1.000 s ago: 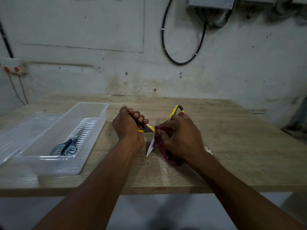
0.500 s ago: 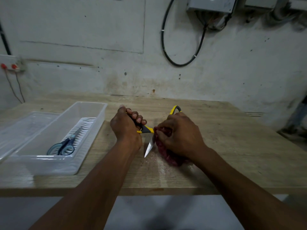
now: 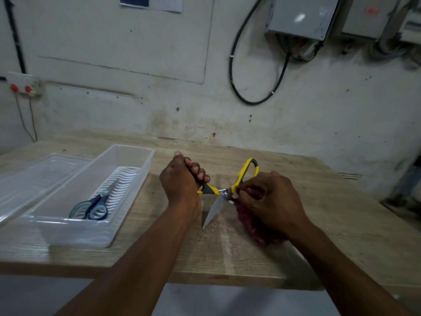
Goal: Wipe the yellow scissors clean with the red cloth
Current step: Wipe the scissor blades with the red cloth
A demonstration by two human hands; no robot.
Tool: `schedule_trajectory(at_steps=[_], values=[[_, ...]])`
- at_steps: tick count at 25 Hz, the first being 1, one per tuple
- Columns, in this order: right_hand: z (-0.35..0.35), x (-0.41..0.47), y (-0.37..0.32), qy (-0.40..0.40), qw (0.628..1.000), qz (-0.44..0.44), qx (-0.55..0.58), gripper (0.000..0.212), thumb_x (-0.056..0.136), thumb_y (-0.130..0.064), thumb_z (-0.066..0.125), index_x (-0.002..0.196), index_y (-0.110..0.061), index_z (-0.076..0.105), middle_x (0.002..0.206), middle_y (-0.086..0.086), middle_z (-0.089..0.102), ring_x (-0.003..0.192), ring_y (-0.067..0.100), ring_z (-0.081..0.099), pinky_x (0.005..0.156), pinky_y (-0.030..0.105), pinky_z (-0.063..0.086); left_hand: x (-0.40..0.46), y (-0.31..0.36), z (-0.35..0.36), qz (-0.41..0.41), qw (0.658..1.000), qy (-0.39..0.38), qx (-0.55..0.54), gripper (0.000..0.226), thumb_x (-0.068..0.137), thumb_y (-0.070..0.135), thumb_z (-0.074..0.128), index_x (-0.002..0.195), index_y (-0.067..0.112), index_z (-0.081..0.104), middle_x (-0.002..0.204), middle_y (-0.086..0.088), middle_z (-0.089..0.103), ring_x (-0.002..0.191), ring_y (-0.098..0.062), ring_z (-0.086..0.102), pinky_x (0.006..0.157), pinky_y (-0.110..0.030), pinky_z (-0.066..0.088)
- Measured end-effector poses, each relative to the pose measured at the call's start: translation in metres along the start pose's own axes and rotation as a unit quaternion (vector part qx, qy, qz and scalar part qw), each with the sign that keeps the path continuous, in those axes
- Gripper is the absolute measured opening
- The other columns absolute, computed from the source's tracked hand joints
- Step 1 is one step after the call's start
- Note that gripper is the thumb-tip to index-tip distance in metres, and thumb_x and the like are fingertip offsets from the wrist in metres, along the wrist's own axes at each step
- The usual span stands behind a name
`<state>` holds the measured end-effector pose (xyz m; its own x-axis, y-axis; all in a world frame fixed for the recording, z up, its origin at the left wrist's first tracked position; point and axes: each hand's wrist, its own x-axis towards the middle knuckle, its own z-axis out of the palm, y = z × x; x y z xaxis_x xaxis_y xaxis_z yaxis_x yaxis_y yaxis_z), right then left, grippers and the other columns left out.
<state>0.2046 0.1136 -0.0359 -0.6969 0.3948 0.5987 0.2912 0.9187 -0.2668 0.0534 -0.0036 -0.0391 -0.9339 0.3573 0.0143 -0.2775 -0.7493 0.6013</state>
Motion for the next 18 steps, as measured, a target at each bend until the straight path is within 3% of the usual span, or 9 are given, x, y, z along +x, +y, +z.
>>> schedule_trajectory(at_steps=[5,10,12,15,18], values=[[0.014,0.002,-0.027,-0.04,0.992,-0.102,-0.055,0.027,0.084,-0.04,0.059,0.105,-0.041,0.076,0.085,-0.01,0.058,0.099,0.022,0.055,0.06,0.038,0.051,0.001,-0.001,0.001,-0.019,1.0,-0.005,-0.014,0.044,0.107,0.028,0.043,0.066,0.014,0.045,0.051,-0.002,0.038,0.04,-0.018,0.037,0.044,-0.026,0.035],[0.004,-0.013,-0.011,-0.091,0.987,-0.098,-0.088,0.028,0.097,-0.041,0.06,0.121,-0.05,0.07,0.088,-0.022,0.045,0.104,0.019,0.054,0.056,0.025,0.026,0.006,-0.002,-0.003,-0.035,0.999,0.007,-0.018,0.044,0.107,0.028,0.044,0.065,0.015,0.045,0.05,-0.002,0.038,0.04,-0.018,0.036,0.044,-0.025,0.034],[-0.003,-0.014,-0.014,-0.098,0.986,-0.103,-0.082,0.029,0.095,-0.043,0.058,0.121,-0.05,0.07,0.085,-0.024,0.043,0.105,0.017,0.054,0.059,0.027,0.031,0.004,-0.002,-0.003,-0.035,0.999,0.007,-0.019,0.044,0.106,0.027,0.045,0.064,0.014,0.045,0.051,-0.002,0.038,0.041,-0.019,0.036,0.045,-0.026,0.034],[0.005,-0.006,-0.023,-0.042,0.996,-0.058,-0.052,0.029,0.092,-0.044,0.056,0.116,-0.044,0.072,0.085,-0.016,0.052,0.102,0.019,0.053,0.063,0.035,0.047,0.004,-0.001,-0.003,-0.033,0.999,-0.003,-0.02,0.043,0.106,0.026,0.045,0.064,0.014,0.045,0.052,-0.002,0.037,0.041,-0.018,0.037,0.045,-0.026,0.035],[0.025,-0.017,-0.034,-0.048,0.995,-0.011,-0.092,0.025,0.093,-0.039,0.059,0.113,-0.038,0.073,0.099,-0.01,0.059,0.111,0.023,0.052,0.069,0.031,0.042,0.008,-0.002,-0.006,-0.046,0.998,0.005,-0.032,0.043,0.105,0.026,0.044,0.064,0.015,0.045,0.051,-0.002,0.037,0.04,-0.017,0.036,0.044,-0.025,0.035]])
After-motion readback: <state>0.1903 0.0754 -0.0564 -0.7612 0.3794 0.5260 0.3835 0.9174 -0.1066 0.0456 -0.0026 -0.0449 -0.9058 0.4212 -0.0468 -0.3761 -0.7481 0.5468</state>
